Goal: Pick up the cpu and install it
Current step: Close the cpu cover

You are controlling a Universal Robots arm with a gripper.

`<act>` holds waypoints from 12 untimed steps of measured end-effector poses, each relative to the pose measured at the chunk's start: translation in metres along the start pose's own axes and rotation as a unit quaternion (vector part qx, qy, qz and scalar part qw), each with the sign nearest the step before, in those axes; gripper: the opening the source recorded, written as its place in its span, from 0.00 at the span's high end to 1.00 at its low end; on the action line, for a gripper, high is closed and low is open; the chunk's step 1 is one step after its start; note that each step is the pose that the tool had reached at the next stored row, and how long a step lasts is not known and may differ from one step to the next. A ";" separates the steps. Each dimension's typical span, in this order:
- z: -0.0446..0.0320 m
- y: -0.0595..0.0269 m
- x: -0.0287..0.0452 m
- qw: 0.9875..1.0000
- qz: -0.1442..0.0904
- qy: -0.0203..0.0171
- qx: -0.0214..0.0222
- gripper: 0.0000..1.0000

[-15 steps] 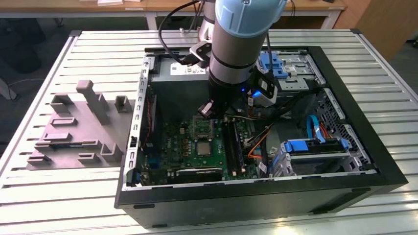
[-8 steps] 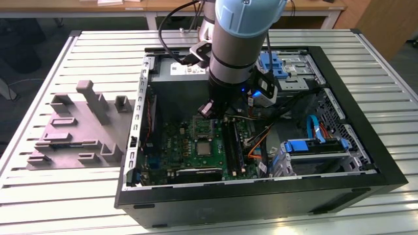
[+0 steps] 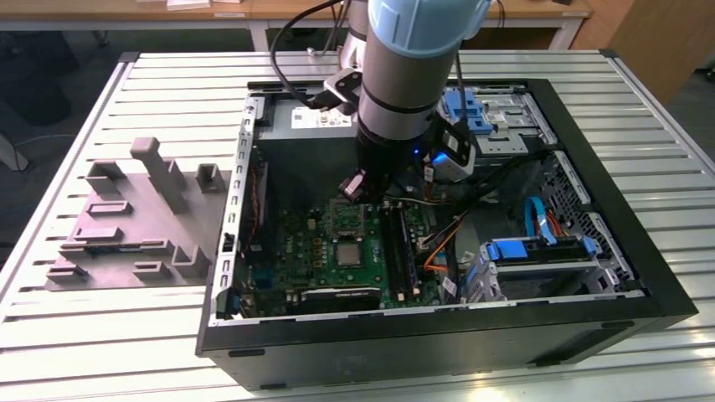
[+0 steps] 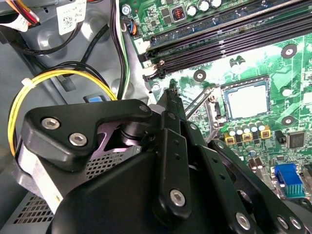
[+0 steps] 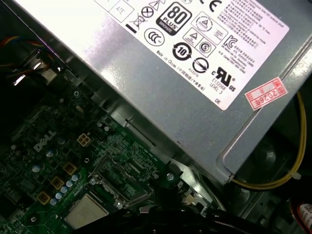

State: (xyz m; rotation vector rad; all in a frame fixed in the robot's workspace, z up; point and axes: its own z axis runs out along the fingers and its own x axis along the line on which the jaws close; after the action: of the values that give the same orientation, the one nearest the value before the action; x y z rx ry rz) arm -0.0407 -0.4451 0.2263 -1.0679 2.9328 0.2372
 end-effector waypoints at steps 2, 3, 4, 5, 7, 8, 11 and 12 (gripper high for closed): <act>-0.0001 0.0000 0.0000 1.000 0.000 0.000 0.000 0.89; -0.0001 0.0000 0.0000 1.000 0.000 0.000 0.000 0.89; -0.0001 0.0000 0.0000 1.000 0.000 0.000 0.000 0.89; -0.0002 0.0000 0.0000 1.000 0.000 0.000 0.000 0.89; -0.0002 0.0000 0.0000 1.000 0.000 0.000 0.000 0.89; -0.0002 0.0000 0.0000 1.000 0.000 0.000 0.000 0.89; -0.0002 0.0000 0.0000 1.000 0.000 0.000 0.000 0.89; -0.0002 0.0000 0.0000 1.000 0.000 0.000 0.000 0.89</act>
State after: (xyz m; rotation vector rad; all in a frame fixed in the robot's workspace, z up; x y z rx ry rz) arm -0.0407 -0.4451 0.2265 -1.0695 2.9326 0.2361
